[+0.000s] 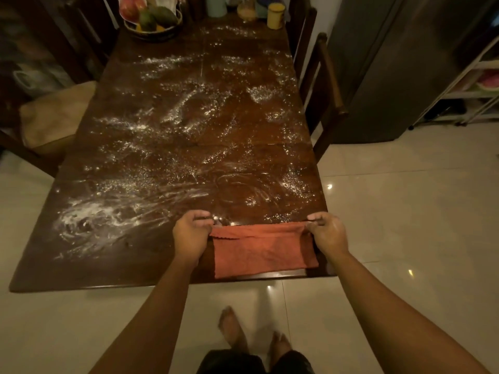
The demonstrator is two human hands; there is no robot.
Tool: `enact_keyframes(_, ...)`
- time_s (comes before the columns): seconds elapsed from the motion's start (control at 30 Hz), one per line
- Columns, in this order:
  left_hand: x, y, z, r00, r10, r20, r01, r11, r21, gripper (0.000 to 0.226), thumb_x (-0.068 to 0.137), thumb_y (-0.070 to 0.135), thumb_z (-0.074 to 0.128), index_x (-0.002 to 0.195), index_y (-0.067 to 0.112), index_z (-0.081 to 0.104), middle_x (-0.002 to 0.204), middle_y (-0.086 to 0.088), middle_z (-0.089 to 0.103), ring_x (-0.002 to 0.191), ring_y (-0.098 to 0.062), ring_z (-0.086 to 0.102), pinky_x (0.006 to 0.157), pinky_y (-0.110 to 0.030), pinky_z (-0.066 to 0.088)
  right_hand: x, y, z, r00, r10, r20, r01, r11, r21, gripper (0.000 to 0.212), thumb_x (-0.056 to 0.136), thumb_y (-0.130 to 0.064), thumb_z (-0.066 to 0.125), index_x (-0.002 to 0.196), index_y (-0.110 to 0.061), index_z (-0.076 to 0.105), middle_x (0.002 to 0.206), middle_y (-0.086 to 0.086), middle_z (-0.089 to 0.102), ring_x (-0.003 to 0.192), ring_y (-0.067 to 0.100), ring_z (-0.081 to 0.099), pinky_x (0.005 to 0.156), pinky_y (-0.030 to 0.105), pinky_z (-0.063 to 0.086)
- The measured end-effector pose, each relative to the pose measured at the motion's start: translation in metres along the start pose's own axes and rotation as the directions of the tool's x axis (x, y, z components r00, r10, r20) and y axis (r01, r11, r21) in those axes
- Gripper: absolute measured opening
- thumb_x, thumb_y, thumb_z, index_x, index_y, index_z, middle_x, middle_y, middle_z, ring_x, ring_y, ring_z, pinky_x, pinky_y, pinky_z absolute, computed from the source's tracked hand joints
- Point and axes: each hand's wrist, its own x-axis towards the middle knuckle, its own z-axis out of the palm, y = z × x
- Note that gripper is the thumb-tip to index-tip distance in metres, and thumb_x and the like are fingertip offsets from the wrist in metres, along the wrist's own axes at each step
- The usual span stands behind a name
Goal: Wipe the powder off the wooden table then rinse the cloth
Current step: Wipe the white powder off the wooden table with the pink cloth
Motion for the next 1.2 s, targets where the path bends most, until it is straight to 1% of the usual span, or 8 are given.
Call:
enact_keyframes(0.2, -0.004, -0.008, -0.008, 0.998, 0.042, 0.040, -0.044, 0.998, 0.043, 0.023, 0.089, 0.000, 0.063, 0.107, 0.014, 0.063, 0.088, 0.003, 0.071, 0.087, -0.019, 0.069, 0.080, -0.035, 0.056, -0.009, -0.023, 0.017, 0.997, -0.023, -0.079, 0.006, 0.979, -0.206, 0.021, 0.087, -0.021, 0.067, 0.104, -0.033, 0.067, 0.094, -0.009, 0.072, 0.092, 0.019, 0.065, 0.103, 0.043, 0.043)
enact_keyframes(0.33, -0.027, -0.033, -0.007, 0.989, 0.091, 0.114, -0.114, 0.970, 0.216, 0.018, 0.084, 0.008, 0.066, 0.097, 0.018, 0.061, 0.076, 0.007, 0.065, 0.081, -0.027, 0.069, 0.068, -0.024, 0.048, -0.026, -0.049, 0.037, 0.950, -0.304, 0.066, 0.270, 0.698, -0.663, 0.030, 0.089, -0.030, 0.064, 0.119, -0.035, 0.063, 0.105, -0.008, 0.070, 0.110, 0.016, 0.063, 0.117, 0.051, 0.015)
enact_keyframes(0.4, -0.034, -0.051, -0.017, 0.991, 0.061, 0.117, -0.090, 0.960, 0.264, 0.020, 0.083, 0.026, 0.066, 0.100, 0.030, 0.056, 0.079, 0.016, 0.062, 0.084, -0.017, 0.067, 0.100, -0.045, 0.045, -0.029, -0.075, 0.068, 0.873, -0.367, 0.322, 0.477, 0.503, -0.721, 0.039, 0.091, -0.035, 0.060, 0.130, -0.036, 0.056, 0.134, -0.002, 0.061, 0.134, 0.020, 0.050, 0.121, 0.060, 0.008)
enact_keyframes(0.5, -0.056, -0.055, -0.003, 0.982, 0.091, 0.164, -0.163, 0.842, 0.513, 0.028, 0.090, 0.044, 0.062, 0.114, 0.040, 0.049, 0.088, 0.023, 0.061, 0.095, -0.002, 0.061, 0.116, -0.061, 0.000, -0.033, -0.093, 0.092, 0.686, -0.239, 0.687, 0.706, 0.447, -0.549, 0.051, 0.098, -0.039, 0.053, 0.146, -0.039, 0.037, 0.165, 0.011, 0.022, 0.155, 0.032, 0.010, 0.122, 0.064, 0.002)
enact_keyframes(0.63, -0.065, -0.051, 0.002, 0.977, 0.129, 0.170, -0.209, 0.741, 0.638, 0.046, 0.090, 0.044, 0.057, 0.132, 0.037, 0.039, 0.123, 0.016, 0.059, 0.117, -0.009, 0.056, 0.110, -0.045, 0.030, -0.036, -0.115, 0.131, 0.451, -0.157, 0.879, 0.862, 0.334, -0.382, 0.056, 0.098, -0.033, 0.055, 0.150, -0.040, 0.037, 0.161, 0.002, 0.023, 0.148, 0.031, 0.012, 0.117, 0.061, 0.021)
enact_keyframes(0.87, -0.063, -0.052, 0.015, 0.999, 0.040, 0.021, -0.045, 0.813, 0.580, 0.054, 0.088, 0.031, 0.065, 0.130, 0.036, 0.032, 0.109, 0.014, 0.064, 0.107, -0.010, 0.060, 0.092, -0.036, 0.026, -0.030, -0.125, 0.154, 0.378, -0.220, 0.899, 0.924, 0.143, -0.354, 0.049, 0.093, -0.034, 0.062, 0.140, -0.035, 0.046, 0.141, 0.004, 0.047, 0.131, 0.029, 0.034, 0.103, 0.052, 0.035)
enact_keyframes(1.03, -0.060, -0.058, 0.029, 0.988, -0.137, -0.071, 0.154, 0.875, 0.458, 0.020, 0.088, 0.037, 0.062, 0.104, 0.035, 0.052, 0.095, 0.012, 0.066, 0.098, -0.014, 0.062, 0.094, -0.041, 0.037, -0.020, -0.121, 0.152, 0.286, -0.259, 0.922, 0.958, 0.066, -0.279, 0.028, 0.095, -0.031, 0.057, 0.123, -0.028, 0.059, 0.127, 0.004, 0.059, 0.127, 0.029, 0.037, 0.100, 0.048, 0.031)
enact_keyframes(1.2, -0.071, -0.053, 0.042, 0.984, -0.146, -0.103, 0.177, 0.878, 0.445, 0.018, 0.094, 0.042, 0.054, 0.105, 0.031, 0.062, 0.102, 0.009, 0.067, 0.105, -0.017, 0.056, 0.095, -0.039, 0.043, -0.002, -0.113, 0.126, 0.196, -0.391, 0.899, 0.976, 0.168, -0.140, 0.016, 0.094, -0.036, 0.061, 0.107, -0.031, 0.068, 0.116, -0.004, 0.060, 0.129, 0.020, 0.028, 0.100, 0.044, 0.015)
